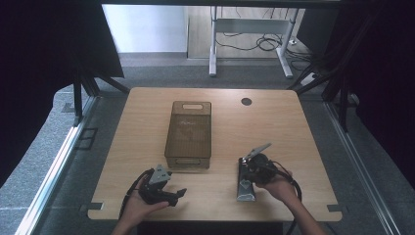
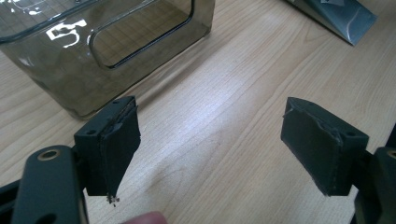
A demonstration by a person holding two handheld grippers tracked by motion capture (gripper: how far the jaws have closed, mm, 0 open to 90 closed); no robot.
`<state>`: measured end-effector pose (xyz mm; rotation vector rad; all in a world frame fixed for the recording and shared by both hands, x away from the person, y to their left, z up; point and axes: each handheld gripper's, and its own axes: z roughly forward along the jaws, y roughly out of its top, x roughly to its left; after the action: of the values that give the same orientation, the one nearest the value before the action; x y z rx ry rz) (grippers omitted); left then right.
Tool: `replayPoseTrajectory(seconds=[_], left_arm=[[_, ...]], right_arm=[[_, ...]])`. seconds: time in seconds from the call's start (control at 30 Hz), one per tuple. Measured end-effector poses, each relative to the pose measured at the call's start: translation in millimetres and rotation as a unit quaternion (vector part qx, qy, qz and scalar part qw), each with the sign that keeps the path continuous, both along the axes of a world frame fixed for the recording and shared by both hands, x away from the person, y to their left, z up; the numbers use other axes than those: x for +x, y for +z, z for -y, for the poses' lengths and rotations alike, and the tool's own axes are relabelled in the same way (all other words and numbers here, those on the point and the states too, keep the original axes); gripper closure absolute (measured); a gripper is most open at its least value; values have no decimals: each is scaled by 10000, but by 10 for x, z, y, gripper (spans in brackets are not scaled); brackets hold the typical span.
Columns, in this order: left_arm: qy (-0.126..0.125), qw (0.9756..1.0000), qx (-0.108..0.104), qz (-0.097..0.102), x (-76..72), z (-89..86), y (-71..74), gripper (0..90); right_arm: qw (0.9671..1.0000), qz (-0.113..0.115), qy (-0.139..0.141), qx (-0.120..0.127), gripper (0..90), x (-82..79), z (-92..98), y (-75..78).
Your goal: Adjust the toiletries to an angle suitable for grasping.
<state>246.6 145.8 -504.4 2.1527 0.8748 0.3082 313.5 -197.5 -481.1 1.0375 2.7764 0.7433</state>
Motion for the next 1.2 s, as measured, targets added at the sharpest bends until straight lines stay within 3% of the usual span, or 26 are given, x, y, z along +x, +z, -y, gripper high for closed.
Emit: replayPoseTrajectory(seconds=[0.1,0.37,0.87,1.03,1.2], left_arm=[[6,10000,3,-4,-4,6,0,199],[29,10000,7,-16,3,-10,-5,198],[32,10000,12,-17,8,-21,-1,198],[58,10000,6,-14,28,-51,-4,199],[92,9999,-27,69,-7,-67,50,199]], right_arm=[[9995,-67,287,-122,897,-119,-178,-121],[9987,-140,434,-227,897,-173,-280,-205],[9995,-106,5,-286,893,-150,22,-211],[9998,-89,50,-187,799,-169,32,-171],[9995,52,93,-302,524,-122,-19,88]])
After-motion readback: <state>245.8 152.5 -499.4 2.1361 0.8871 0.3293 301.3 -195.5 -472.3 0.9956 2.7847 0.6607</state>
